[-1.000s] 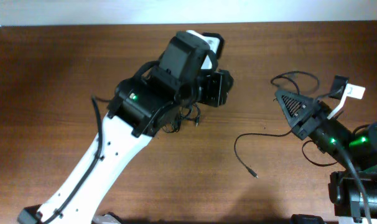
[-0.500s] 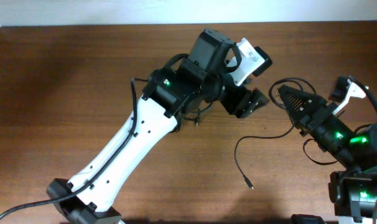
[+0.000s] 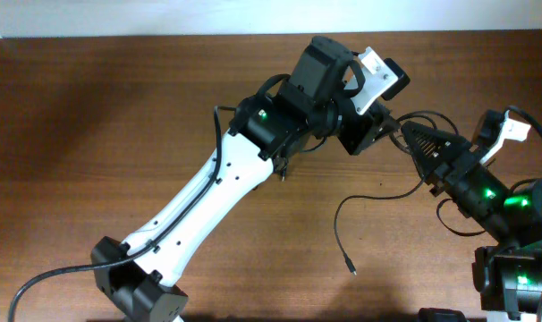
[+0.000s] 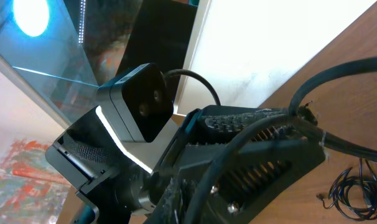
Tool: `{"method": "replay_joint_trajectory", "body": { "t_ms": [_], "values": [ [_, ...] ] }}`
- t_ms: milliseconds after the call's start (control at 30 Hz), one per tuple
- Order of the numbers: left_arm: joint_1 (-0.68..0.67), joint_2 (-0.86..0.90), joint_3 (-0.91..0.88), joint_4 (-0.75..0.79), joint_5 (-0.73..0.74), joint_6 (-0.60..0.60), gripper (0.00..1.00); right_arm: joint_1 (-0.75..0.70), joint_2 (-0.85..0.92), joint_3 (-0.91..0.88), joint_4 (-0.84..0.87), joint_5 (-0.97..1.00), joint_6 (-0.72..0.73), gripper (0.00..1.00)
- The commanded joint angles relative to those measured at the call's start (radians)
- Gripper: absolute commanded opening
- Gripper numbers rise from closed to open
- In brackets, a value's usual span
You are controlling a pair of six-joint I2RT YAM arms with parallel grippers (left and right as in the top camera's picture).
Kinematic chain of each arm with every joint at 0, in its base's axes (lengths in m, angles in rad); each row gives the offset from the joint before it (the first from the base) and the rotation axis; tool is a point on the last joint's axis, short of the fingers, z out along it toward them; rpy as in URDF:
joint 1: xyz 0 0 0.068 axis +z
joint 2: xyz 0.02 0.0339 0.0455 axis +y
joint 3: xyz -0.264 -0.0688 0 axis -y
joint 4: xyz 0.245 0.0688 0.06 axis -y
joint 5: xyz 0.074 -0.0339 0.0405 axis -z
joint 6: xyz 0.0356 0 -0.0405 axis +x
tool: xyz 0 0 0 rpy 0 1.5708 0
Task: Untangle cables
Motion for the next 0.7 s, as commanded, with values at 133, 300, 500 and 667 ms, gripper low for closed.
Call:
{"method": "replay_joint_trajectory", "body": {
  "t_ms": [133, 300, 500, 667],
  "values": [
    [-0.003, 0.014, 0.012, -0.002, 0.022, -0.005, 0.24, -0.005, 0.014, 0.010, 0.006, 0.009, 0.000, 0.04],
    [-0.002, 0.014, 0.012, -0.001, 0.021, -0.005, 0.06, -0.005, 0.014, 0.010, 0.006, 0.009, 0.000, 0.04],
    [-0.003, 0.014, 0.012, -0.002, 0.059, -0.004, 0.46, -0.005, 0.014, 0.010, 0.013, 0.009, 0.030, 0.04],
    [-0.003, 0.014, 0.012, -0.001, 0.066, 0.000, 0.37, -0.005, 0.014, 0.010, 0.014, -0.001, 0.049, 0.04]
  ]
}}
